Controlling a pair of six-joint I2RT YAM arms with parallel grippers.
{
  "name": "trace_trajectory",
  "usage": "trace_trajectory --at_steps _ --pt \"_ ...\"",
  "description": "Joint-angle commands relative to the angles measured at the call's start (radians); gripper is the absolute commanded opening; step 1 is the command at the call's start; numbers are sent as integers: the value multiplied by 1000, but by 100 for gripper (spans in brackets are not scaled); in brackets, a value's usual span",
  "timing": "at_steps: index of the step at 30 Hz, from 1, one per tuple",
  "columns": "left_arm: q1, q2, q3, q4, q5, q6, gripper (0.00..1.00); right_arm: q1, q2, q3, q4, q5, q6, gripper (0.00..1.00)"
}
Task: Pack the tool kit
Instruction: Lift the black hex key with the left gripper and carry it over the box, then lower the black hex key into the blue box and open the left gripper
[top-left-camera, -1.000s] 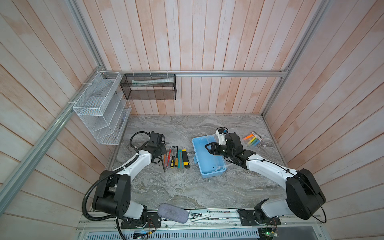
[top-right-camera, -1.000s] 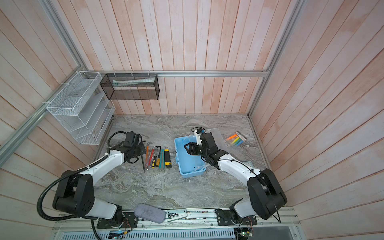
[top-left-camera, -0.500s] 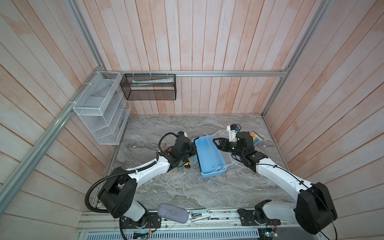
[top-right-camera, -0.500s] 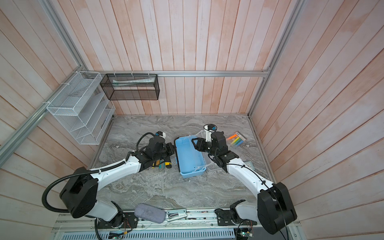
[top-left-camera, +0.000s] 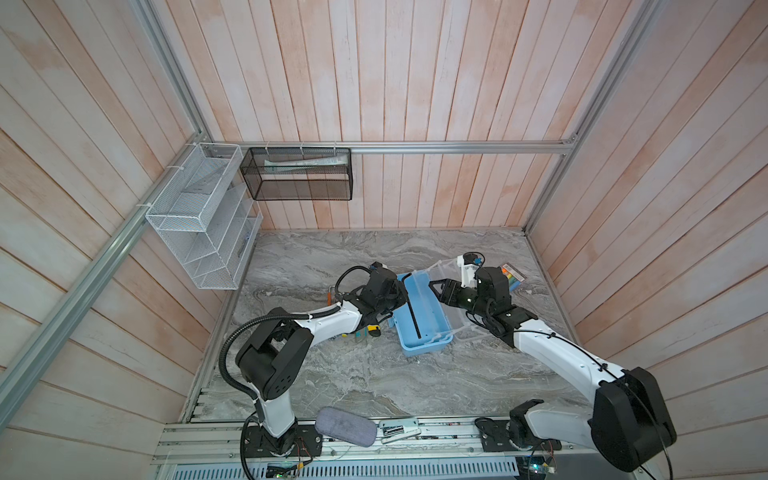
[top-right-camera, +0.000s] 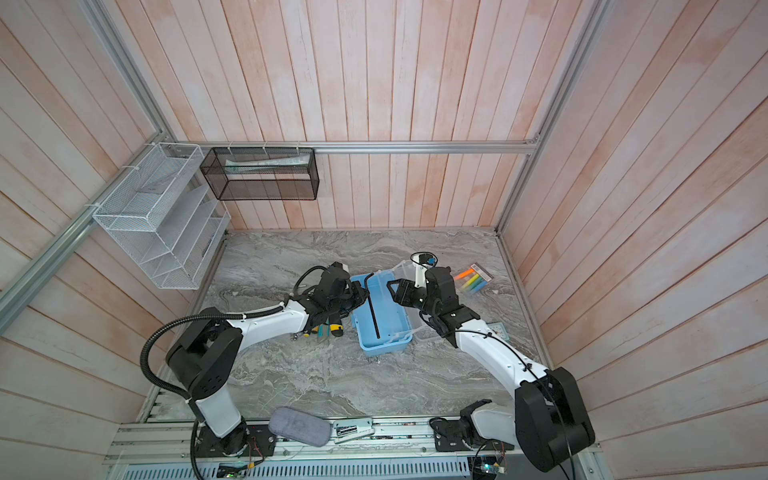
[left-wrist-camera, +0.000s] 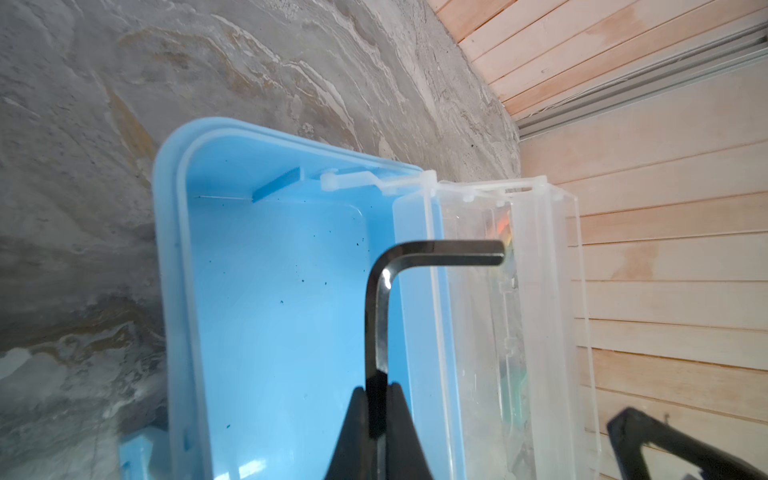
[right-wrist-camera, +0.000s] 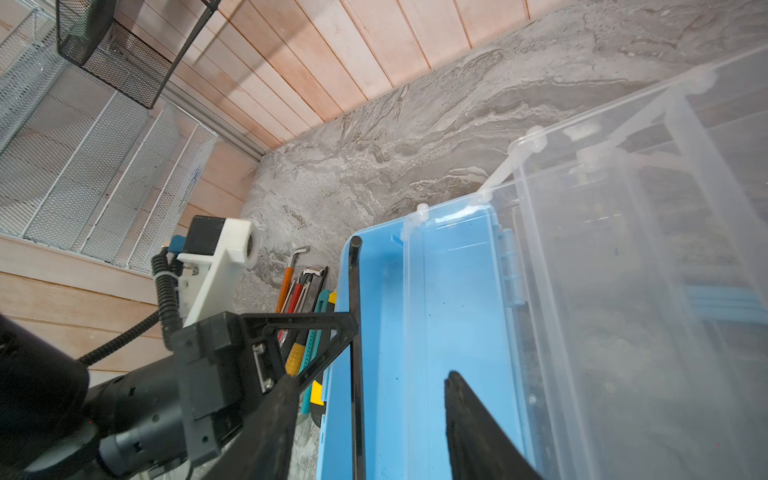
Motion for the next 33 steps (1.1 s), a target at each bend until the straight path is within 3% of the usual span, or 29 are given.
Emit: trace_trajectory --at_steps 1,14,18,24,33 --pt "-11 45 57 -8 9 1 0 -8 3 -14 26 -21 1 55" --pt "-15 77 68 -62 -11 -4 0 -23 -1 -29 38 -29 1 56" --pt "-16 80 77 -69 -13 8 7 -25 -3 -31 43 -32 5 56" --pt "-11 74 103 -96 -23 38 9 -24 -17 -28 38 -34 5 57" --pt "-9 76 128 -119 -22 63 26 -24 -10 -9 25 -41 4 57"
